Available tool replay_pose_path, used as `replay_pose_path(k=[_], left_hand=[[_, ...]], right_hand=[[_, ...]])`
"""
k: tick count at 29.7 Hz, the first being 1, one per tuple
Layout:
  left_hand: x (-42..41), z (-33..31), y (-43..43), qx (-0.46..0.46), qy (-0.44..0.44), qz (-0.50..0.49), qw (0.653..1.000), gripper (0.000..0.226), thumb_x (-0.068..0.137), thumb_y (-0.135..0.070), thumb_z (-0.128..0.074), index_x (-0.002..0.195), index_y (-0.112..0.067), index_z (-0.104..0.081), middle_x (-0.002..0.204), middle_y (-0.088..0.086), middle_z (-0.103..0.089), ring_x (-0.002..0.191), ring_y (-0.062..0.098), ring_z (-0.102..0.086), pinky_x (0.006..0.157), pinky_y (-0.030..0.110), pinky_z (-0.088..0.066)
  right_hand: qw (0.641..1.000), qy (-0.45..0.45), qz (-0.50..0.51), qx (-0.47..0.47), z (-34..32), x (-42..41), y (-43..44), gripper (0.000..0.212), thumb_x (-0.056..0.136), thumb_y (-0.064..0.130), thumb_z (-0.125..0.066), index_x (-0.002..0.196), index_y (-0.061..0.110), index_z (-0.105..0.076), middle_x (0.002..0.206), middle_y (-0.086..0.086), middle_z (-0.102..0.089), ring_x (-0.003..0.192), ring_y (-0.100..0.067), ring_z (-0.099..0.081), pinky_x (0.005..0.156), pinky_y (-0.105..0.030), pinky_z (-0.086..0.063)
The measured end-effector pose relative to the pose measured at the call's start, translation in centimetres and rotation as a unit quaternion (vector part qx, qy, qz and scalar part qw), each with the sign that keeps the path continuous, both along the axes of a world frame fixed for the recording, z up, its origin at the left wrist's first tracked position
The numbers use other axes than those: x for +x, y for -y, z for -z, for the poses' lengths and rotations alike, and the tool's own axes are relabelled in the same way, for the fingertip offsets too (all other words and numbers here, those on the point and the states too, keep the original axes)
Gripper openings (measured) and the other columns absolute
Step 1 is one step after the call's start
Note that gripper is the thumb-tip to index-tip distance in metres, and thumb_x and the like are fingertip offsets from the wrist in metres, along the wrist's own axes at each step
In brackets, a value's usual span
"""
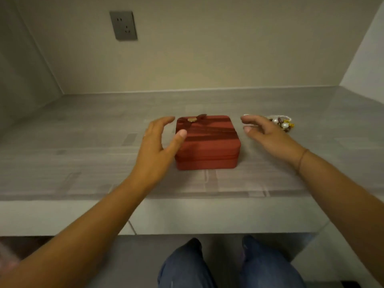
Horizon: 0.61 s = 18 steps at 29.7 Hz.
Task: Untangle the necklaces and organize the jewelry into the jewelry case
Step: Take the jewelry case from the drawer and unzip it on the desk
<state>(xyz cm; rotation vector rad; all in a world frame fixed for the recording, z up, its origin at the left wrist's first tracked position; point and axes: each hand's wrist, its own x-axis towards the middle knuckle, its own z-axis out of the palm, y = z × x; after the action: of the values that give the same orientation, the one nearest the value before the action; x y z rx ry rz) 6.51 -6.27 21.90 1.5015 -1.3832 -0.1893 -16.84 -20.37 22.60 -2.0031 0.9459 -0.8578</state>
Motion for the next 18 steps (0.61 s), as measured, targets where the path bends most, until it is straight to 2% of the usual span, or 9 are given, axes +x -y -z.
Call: replay_pose_path(k=[2, 4, 6, 7, 10, 14, 16, 18], left_hand=[[0.8, -1.2, 3.5, 0.063, -0.066, 0.021, 0.996, 0.056, 0.092, -0.048, -0.053, 0.142, -0.031, -0.037, 0.143, -0.015, -0.037, 0.129, 0.001, -0.033, 0.1, 0.02, -0.027], [1.9, -1.2, 7.0, 0.112, -0.167, 0.043, 0.979, 0.053, 0.094, -0.043, -0.051, 0.143, -0.026, -0.037, 0.145, -0.009, -0.04, 0.133, 0.008, -0.036, 0.102, 0.023, -0.029], [3.2, -0.7, 9.6, 0.153, -0.298, 0.066, 0.94, 0.04, 0.097, -0.038, -0.049, 0.132, -0.019, -0.05, 0.132, 0.0, -0.054, 0.126, 0.018, -0.049, 0.1, 0.027, -0.037], [3.7, -0.3, 10.5, 0.168, -0.347, 0.077, 0.919, 0.032, 0.097, -0.034, -0.05, 0.123, -0.016, -0.058, 0.124, 0.004, -0.061, 0.118, 0.021, -0.056, 0.095, 0.029, -0.043], [4.8, 0.3, 11.1, 0.199, -0.37, 0.106, 0.901, 0.027, 0.095, -0.024, -0.048, 0.107, -0.015, -0.07, 0.109, 0.007, -0.071, 0.103, 0.022, -0.065, 0.084, 0.03, -0.05], [6.0, 0.6, 10.8, 0.201, -0.354, 0.151, 0.901, 0.031, 0.097, -0.015, -0.041, 0.113, -0.01, -0.067, 0.107, 0.007, -0.072, 0.098, 0.02, -0.067, 0.085, 0.028, -0.053], [6.5, 0.9, 10.7, 0.199, -0.313, 0.172, 0.913, 0.031, 0.096, -0.002, -0.042, 0.115, -0.009, -0.065, 0.105, 0.007, -0.072, 0.095, 0.017, -0.068, 0.083, 0.024, -0.055], [7.1, 1.3, 10.8, 0.2, -0.254, 0.183, 0.928, 0.036, 0.093, 0.009, -0.045, 0.117, -0.01, -0.064, 0.107, 0.007, -0.071, 0.097, 0.017, -0.068, 0.087, 0.025, -0.054]], right_hand=[[0.995, 0.006, -0.048, 0.082, 0.2, 1.3, 3.2, 0.043, 0.097, 0.004, -0.046, 0.138, 0.013, -0.04, 0.14, -0.005, -0.046, 0.124, -0.013, -0.046, 0.102, -0.027, -0.038], [0.984, 0.045, -0.07, 0.155, 0.5, 2.5, 5.1, 0.041, 0.097, 0.004, -0.044, 0.136, 0.018, -0.042, 0.14, -0.005, -0.048, 0.121, -0.014, -0.051, 0.103, -0.032, -0.038], [0.97, 0.093, -0.071, 0.214, 0.4, 3.4, 5.2, 0.033, 0.098, 0.02, -0.045, 0.131, 0.02, -0.048, 0.134, -0.001, -0.054, 0.109, -0.008, -0.055, 0.104, -0.032, -0.037], [0.967, 0.104, -0.072, 0.22, 0.2, 3.8, 5.0, 0.035, 0.097, 0.032, -0.047, 0.13, 0.023, -0.049, 0.132, 0.003, -0.055, 0.109, -0.006, -0.054, 0.107, -0.032, -0.036], [0.987, 0.037, -0.092, 0.125, -0.5, 3.9, 3.7, 0.064, 0.078, 0.058, -0.053, 0.136, 0.032, -0.041, 0.145, 0.01, -0.039, 0.133, -0.005, -0.035, 0.113, -0.032, -0.026], [0.984, -0.119, -0.124, -0.044, -0.7, 3.3, 1.1, 0.097, 0.06, 0.077, -0.06, 0.144, 0.043, -0.023, 0.153, 0.023, -0.009, 0.14, 0.002, -0.008, 0.111, -0.026, -0.018], [0.975, -0.157, -0.114, -0.113, -0.4, 3.9, -0.3, 0.103, 0.053, 0.079, -0.059, 0.144, 0.043, -0.023, 0.153, 0.024, -0.008, 0.141, 0.002, -0.003, 0.114, -0.029, -0.013], [0.96, -0.186, -0.093, -0.185, 0.1, 4.6, -1.3, 0.101, 0.054, 0.082, -0.053, 0.143, 0.041, -0.028, 0.152, 0.022, -0.015, 0.14, 0.003, -0.002, 0.118, -0.033, -0.006]])
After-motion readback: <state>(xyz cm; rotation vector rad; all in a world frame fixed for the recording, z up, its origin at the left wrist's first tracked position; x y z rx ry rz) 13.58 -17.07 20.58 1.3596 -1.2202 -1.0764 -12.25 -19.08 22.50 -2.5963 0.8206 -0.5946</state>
